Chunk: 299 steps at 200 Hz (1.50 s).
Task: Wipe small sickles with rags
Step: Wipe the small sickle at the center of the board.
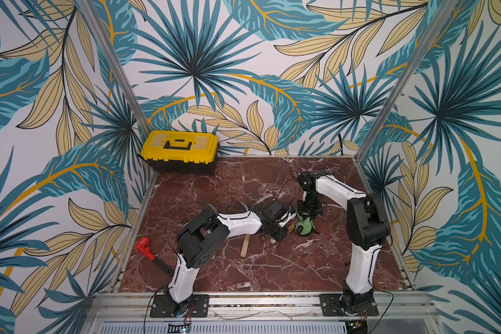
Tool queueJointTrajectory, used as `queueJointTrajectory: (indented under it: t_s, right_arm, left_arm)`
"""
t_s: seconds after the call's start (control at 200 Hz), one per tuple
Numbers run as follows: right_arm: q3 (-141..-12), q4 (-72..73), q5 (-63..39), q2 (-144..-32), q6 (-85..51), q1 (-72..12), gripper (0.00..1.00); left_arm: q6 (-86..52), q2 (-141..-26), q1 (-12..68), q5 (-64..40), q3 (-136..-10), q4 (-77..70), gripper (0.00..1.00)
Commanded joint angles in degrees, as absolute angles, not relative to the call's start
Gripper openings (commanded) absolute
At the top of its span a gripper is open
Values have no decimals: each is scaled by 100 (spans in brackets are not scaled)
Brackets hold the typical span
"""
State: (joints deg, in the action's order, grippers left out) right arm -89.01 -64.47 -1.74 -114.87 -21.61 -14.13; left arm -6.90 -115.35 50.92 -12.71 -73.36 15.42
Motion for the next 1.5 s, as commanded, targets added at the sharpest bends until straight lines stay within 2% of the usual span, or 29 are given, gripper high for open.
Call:
queueJointTrajectory:
  t_s: [0.0, 0.29, 0.491, 0.856, 1.082, 1.377, 1.492]
  right_arm:
    - [-9610, -6759, 11, -11561, -2079, -1118, 15]
    - [-11767, -7421, 206, -13350, -1853, -809, 16]
    - [-11831, -7585, 17, -13950, -1760, -828, 16]
    - [-9073, -6562, -439, -12480, -1951, -1385, 16]
    - [-7870, -5570, -1009, -11717, -2521, -1836, 16]
    - [-8145, -5597, -757, -10684, -2734, -1660, 16]
    - [-8201, -5636, -517, -10354, -2727, -1486, 16]
  left_arm:
    - [-738, -11516, 5133, -1340, -7219, 1608, 0]
    - [-835, -11540, 5159, -1323, -7232, 1608, 0]
    - [-870, -11577, 5159, -1307, -7274, 1608, 0]
    - [-797, -11623, 5159, -1270, -7381, 1608, 0]
    - [-781, -11559, 5168, -1292, -7312, 1608, 0]
    - [-791, -11400, 5168, -1262, -7238, 1662, 0]
    - [-817, -11418, 5168, -1234, -7355, 1871, 9]
